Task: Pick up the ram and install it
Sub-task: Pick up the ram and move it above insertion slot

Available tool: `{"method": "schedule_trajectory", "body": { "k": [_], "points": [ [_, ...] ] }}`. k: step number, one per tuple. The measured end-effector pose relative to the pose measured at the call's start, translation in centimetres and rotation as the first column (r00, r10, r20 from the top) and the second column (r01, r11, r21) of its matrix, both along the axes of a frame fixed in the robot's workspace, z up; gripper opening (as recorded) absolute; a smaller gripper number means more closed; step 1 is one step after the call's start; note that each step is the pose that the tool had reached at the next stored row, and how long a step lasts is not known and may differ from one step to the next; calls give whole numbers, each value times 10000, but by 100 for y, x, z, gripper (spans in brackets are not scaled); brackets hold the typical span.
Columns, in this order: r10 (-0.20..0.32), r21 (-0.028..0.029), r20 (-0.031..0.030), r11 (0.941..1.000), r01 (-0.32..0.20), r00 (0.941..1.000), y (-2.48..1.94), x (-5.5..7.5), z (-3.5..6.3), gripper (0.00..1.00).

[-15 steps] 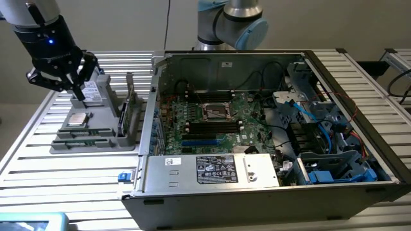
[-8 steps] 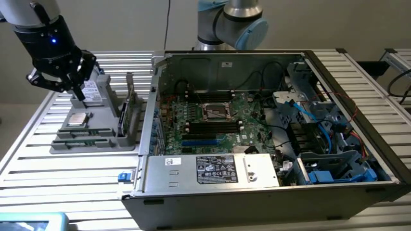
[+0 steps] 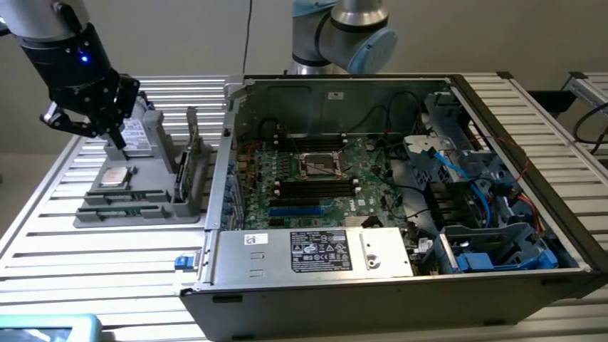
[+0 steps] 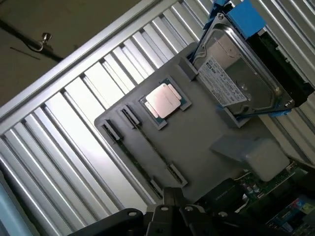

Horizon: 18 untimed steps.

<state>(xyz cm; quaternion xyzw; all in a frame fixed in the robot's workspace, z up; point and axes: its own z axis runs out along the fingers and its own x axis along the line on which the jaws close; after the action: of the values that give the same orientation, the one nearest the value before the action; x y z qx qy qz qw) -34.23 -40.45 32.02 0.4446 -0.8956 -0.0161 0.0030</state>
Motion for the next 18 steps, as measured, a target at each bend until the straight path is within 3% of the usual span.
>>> {"method": "schedule_trajectory", "body": {
  "k": [4,9,14,18],
  "points": [
    [725,0,0,9974,-725,9974,0,0,-1,11],
    [1639,0,0,9865,-1639,9865,0,0,-4,11],
    [2517,0,-1,9678,-2517,9678,0,0,-6,11],
    [3223,0,0,9466,-3223,9466,0,0,-9,11]
  ]
}}
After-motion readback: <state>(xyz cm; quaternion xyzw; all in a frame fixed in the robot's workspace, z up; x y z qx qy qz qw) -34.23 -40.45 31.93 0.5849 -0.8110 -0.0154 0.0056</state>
